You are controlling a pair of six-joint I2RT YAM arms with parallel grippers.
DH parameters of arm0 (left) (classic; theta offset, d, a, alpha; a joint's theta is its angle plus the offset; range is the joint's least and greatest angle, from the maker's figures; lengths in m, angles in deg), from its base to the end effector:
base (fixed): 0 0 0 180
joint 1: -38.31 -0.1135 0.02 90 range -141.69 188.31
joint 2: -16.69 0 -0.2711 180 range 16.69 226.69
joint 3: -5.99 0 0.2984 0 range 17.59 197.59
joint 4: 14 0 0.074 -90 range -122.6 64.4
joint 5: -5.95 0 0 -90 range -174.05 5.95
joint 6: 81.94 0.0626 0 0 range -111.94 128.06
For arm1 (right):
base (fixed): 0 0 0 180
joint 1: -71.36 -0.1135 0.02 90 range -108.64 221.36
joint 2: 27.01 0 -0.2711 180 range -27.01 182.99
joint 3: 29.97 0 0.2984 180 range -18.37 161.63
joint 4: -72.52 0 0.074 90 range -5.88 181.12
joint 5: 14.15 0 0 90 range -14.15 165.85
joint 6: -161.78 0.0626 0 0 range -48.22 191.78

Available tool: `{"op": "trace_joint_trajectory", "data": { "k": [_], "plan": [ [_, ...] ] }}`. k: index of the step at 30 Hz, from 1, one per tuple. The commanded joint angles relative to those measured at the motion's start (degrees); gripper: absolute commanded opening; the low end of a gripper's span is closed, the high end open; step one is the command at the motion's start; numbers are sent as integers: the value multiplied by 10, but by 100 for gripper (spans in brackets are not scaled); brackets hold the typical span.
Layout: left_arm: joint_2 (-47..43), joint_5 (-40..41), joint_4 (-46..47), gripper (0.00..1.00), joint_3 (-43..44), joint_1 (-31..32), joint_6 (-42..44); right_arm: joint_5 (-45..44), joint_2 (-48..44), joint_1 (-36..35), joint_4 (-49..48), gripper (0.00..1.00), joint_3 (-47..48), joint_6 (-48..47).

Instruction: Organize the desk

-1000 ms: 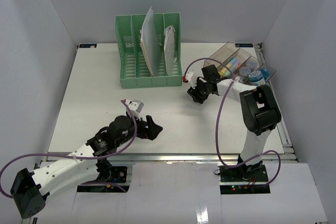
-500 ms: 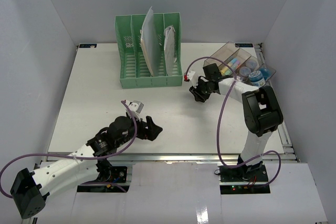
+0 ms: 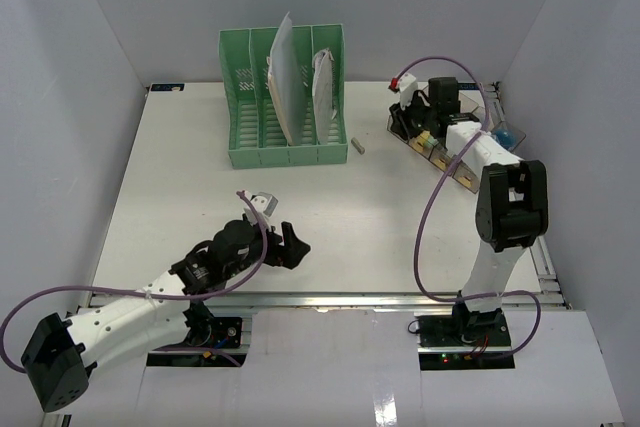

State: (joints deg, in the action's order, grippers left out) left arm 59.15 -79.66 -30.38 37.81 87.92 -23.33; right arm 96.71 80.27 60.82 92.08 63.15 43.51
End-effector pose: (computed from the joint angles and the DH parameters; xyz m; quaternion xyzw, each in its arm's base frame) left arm 0.1558 -0.1757 0.1794 0.1152 0.8445 -0.3142 0.4181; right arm 0.4876 0.1134 0.2258 -0.3687 0.7896 0.0862 0.4829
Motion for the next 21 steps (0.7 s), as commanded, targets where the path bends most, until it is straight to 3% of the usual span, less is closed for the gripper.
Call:
{"op": "trace_joint_trajectory", "data": {
  "k": [1,4,10,17,21],
  "plan": [
    [31,-18,33,98,27,-2,27,12,46,32,-115,25,65,69],
    [69,-36,49,98,45,-1,43,3,78,41,-137,27,92,84],
    [163,-67,75,98,105,-1,61,-22,140,52,-165,38,132,93],
    [194,-79,86,98,125,-1,60,-18,148,66,-165,71,130,101],
    [194,-83,95,98,118,-1,52,7,110,67,-169,81,89,99]
  ]
}}
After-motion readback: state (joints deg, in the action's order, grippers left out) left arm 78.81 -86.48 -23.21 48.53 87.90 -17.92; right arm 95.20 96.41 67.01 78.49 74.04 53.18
